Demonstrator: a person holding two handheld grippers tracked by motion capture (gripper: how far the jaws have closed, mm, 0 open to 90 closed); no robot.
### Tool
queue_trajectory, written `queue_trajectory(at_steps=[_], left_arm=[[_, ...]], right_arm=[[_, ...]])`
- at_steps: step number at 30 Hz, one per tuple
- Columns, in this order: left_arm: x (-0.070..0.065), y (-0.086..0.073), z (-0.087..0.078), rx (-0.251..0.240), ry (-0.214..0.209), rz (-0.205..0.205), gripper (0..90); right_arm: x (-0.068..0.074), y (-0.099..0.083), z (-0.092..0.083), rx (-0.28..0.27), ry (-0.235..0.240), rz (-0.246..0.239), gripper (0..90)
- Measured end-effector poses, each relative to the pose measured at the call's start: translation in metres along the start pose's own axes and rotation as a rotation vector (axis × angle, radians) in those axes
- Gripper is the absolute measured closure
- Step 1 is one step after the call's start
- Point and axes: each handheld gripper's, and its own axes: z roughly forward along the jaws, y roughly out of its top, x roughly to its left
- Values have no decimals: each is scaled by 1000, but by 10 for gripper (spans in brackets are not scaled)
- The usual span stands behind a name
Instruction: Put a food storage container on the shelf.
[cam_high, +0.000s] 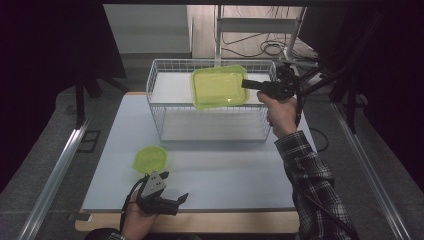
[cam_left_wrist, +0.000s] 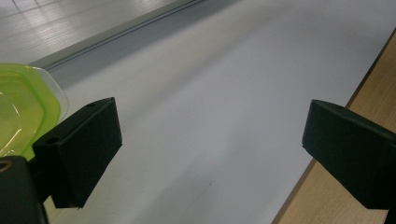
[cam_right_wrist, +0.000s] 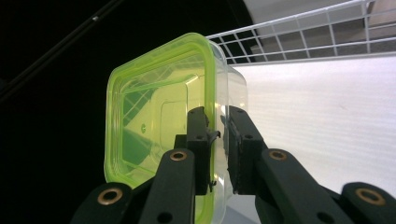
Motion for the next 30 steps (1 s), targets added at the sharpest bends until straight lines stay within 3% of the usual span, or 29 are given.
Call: queue_trajectory(at_steps=[10,17,21,30], left_arm=[[0,0,0,3,-1,6,44],[0,0,0,6,-1,8,44],[0,0,0,9,-1,11,44],[0,0,0,11,-1,12,44]], right_arm=[[-4,7,18,5,-69,13,803],[-11,7,23,1,-83,41,793],[-10,7,27,13,-122,13,772],[-3,9,34,34,-234,-99,710]])
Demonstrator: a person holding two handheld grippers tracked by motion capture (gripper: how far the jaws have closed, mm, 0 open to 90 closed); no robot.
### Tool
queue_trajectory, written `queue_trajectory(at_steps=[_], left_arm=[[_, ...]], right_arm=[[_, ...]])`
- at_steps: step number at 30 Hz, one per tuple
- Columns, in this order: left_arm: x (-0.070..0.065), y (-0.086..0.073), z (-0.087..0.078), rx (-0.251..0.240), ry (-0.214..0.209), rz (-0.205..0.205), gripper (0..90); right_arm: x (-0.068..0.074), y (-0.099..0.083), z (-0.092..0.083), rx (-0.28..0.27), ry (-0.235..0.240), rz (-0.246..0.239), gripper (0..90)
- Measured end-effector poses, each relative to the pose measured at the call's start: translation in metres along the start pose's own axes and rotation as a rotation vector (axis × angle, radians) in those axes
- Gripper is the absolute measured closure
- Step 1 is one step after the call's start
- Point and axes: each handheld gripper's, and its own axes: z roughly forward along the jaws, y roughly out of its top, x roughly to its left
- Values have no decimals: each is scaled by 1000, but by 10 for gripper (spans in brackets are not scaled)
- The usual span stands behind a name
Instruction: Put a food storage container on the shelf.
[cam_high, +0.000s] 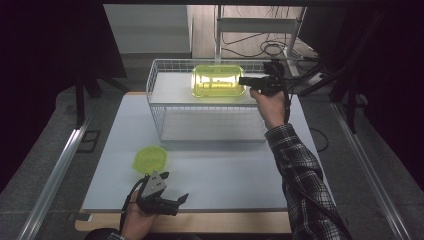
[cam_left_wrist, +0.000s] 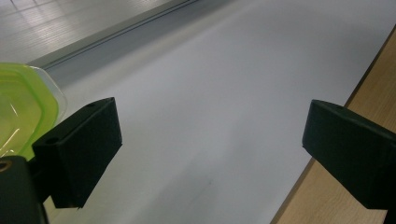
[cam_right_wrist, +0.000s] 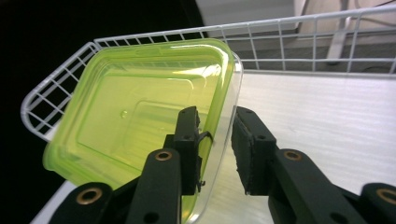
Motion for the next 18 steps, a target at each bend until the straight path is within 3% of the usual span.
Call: queue_trajectory(at_steps=[9,11,18], left_arm=[[0,0,0,2,-1,0,44],[0,0,0,2,-1,0,44],[0,0,0,2,-3,-1,44]], right_arm=[[3,1,8,1,-35,-63,604],[5,0,10,11,-85,-115,584],[7,1,11,10,-86,-138,549]])
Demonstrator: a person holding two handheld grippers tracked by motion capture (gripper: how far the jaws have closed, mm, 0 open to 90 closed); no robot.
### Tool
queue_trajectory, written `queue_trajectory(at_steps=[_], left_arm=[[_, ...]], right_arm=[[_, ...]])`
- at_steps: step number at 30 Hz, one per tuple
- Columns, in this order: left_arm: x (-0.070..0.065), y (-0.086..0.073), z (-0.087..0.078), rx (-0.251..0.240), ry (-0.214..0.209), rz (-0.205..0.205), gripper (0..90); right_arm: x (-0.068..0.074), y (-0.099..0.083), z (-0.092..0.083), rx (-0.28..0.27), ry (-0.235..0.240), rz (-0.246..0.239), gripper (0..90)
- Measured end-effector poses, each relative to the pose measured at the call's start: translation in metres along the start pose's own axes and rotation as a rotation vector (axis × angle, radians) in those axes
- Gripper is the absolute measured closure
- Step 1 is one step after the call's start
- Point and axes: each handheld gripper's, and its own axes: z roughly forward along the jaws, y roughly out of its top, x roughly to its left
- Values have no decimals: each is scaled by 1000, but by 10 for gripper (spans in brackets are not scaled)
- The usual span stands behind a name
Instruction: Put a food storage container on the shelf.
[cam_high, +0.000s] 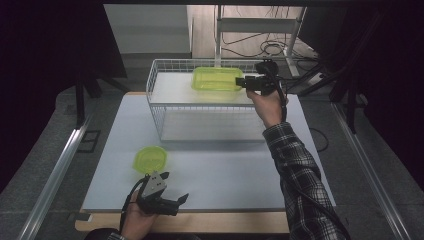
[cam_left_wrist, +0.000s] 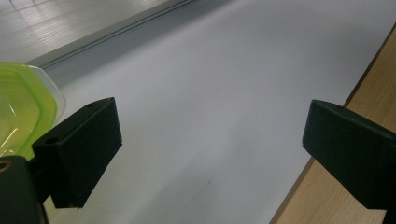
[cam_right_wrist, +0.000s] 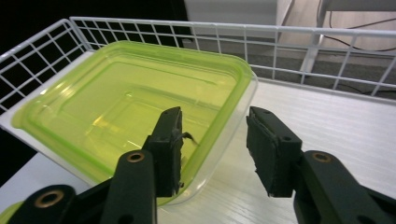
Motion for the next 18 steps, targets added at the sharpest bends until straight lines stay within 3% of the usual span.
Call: queue_trajectory(at_steps=[6,18], left_arm=[[0,0,0,-1,1,-5,39],[7,-1,-3,-31,3,-66,37]], right_arm=[[3,0,-8,-22,32,-20,453],[9,-13,-28,-40,83,-90,282]])
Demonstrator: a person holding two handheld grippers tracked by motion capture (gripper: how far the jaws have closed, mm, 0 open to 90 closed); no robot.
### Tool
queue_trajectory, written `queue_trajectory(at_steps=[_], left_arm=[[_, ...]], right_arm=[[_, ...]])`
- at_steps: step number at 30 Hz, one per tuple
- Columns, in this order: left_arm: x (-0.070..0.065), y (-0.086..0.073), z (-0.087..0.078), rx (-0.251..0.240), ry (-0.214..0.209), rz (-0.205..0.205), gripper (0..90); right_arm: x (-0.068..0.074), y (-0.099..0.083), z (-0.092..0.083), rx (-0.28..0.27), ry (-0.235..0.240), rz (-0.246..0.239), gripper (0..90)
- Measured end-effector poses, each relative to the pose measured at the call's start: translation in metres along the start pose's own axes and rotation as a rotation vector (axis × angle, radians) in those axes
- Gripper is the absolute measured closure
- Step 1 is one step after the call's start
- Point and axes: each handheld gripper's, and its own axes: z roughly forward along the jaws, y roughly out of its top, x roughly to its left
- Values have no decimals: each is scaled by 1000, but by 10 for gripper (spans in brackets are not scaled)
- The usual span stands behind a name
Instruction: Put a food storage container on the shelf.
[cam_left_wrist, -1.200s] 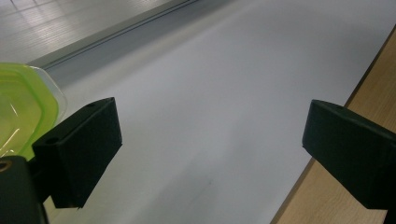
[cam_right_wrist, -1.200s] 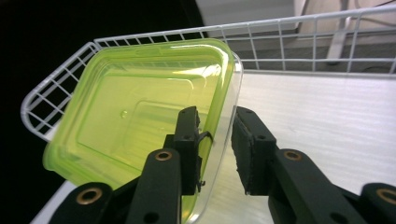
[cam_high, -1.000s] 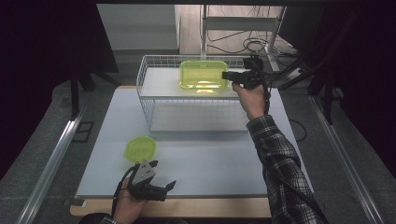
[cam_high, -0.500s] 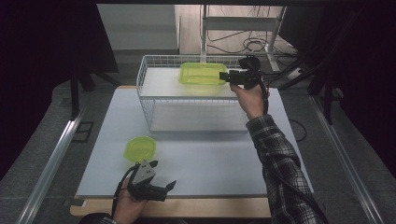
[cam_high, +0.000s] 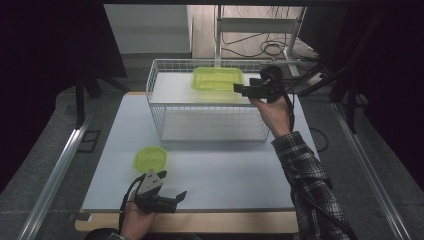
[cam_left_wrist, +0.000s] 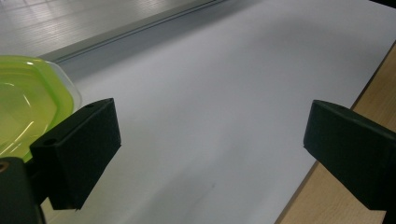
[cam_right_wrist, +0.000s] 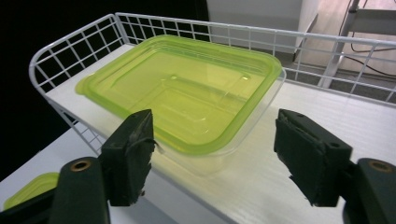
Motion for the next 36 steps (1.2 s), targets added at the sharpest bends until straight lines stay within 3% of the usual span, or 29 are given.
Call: queue_trajectory(at_steps=[13,28,36], left_arm=[[0,1,1,20,8,2,37],[-2,2,1,40,-5,-7,35],[-1,3,0,47,-8,-21,32]], right_arm=[[12,-24,-20,8,46,-65,172],[26,-65,-37,29,110,-146,53],[32,-89,-41,65,117,-180,13]])
